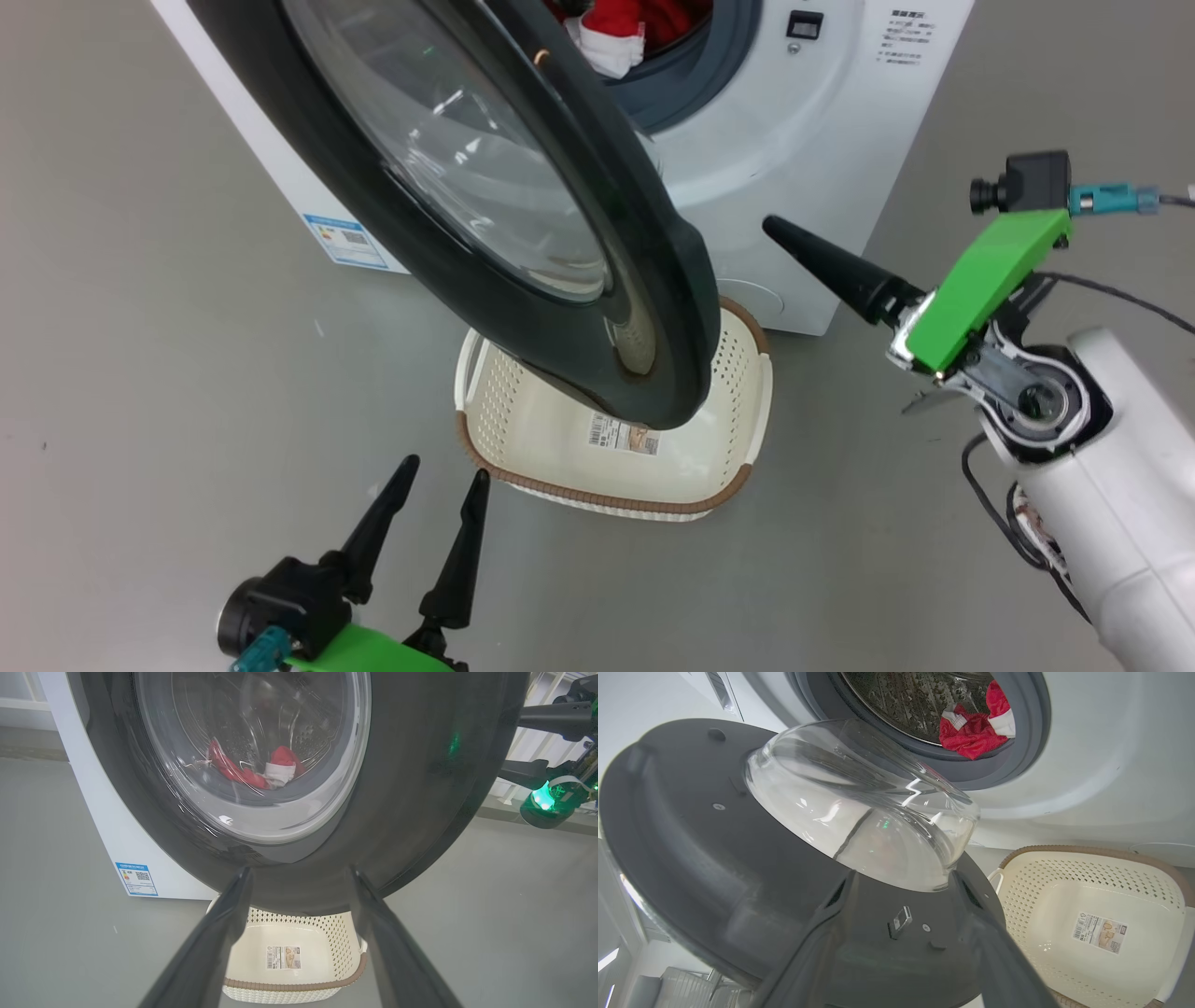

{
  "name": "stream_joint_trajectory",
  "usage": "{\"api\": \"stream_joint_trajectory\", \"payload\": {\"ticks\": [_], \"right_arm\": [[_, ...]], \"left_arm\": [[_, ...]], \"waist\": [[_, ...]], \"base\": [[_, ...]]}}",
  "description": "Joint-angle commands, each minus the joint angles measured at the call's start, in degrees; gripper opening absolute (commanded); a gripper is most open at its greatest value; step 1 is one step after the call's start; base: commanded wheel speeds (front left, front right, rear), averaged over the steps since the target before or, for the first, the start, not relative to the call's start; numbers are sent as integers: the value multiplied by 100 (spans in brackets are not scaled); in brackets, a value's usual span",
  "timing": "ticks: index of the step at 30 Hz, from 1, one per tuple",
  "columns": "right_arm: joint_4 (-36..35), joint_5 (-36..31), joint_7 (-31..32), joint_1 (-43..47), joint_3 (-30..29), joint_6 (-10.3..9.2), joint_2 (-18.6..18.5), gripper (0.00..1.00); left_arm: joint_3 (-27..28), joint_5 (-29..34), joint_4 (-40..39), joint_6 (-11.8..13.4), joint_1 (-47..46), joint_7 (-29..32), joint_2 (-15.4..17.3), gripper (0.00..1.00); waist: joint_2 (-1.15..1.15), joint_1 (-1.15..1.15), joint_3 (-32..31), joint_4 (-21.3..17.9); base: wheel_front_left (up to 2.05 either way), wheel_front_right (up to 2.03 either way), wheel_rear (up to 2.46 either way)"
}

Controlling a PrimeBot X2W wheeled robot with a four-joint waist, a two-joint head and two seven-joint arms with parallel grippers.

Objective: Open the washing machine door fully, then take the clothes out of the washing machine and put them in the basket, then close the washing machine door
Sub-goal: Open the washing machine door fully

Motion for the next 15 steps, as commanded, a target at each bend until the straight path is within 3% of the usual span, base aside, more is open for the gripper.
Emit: {"api": "stream_joint_trajectory", "payload": {"ticks": [1, 15], "right_arm": [[-202, -153, -106, 123, 52, 29, -31, 100], [-450, -509, -1171, 1287, 341, 29, -351, 100]], "left_arm": [[226, 73, -146, -31, 15, -70, 85, 100], [497, 109, -96, -31, 200, -70, 138, 100]], "waist": [[0, 0, -11, -36], [0, 0, -277, -359]], "base": [[0, 0, 0], [0, 0, 0]]}}
